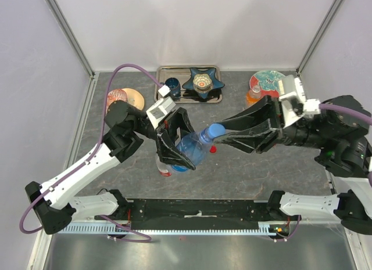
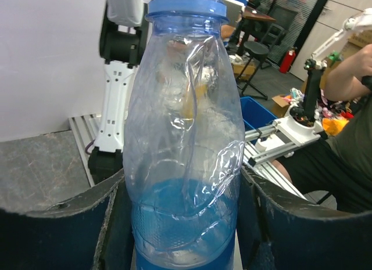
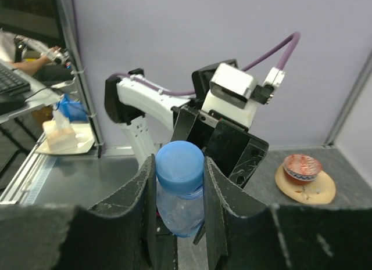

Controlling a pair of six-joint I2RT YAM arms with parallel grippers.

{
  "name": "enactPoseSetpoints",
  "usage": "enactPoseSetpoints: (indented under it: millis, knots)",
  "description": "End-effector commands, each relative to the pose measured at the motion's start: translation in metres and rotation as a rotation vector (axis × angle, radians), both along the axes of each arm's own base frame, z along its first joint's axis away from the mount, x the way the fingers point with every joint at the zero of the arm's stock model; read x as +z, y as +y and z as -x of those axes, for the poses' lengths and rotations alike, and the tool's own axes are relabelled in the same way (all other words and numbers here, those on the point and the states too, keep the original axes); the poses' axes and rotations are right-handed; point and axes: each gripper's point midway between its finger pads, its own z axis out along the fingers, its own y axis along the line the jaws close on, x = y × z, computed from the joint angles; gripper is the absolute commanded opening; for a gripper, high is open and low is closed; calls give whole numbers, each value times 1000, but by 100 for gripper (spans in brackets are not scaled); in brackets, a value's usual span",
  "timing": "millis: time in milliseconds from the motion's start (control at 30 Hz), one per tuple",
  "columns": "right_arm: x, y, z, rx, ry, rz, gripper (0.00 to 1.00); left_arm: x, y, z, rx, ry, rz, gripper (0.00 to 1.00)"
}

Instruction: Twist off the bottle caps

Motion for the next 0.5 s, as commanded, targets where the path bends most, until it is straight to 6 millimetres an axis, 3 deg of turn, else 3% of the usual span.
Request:
enactPoseSetpoints:
  millis: [0, 133, 167, 233, 267, 300, 367, 400, 467]
  knots:
    - [51, -48, -12, -205, -23, -185, 0, 1, 1, -10, 56, 30, 1, 55]
    - [57, -71, -37, -385, 28, -252, 0, -5, 1, -12, 73, 33, -17, 55]
    - [53, -82, -56, -499, 64, -266, 0, -5, 2, -12, 85, 31, -16, 55]
    - [25, -98, -86, -693, 152, -246, 0, -7, 2, -15, 119, 28, -19, 55]
    - [5, -119, -113, -895, 211, -230, 0, -13, 0, -23, 181, 33, -32, 55]
    - [-37, -118, -130, -997, 259, -132, 0, -8, 7, -20, 221, 12, -9, 55]
    - [-85, -128, -145, -1143, 307, -28, 0, -15, 9, -35, 355, 2, -3, 55]
    - [-133, -130, -153, -1227, 323, 96, 0, -7, 21, -30, 402, -20, 34, 55]
    - [-176, -126, -154, -1244, 409, 139, 0, -14, 28, -43, 522, -22, 45, 55]
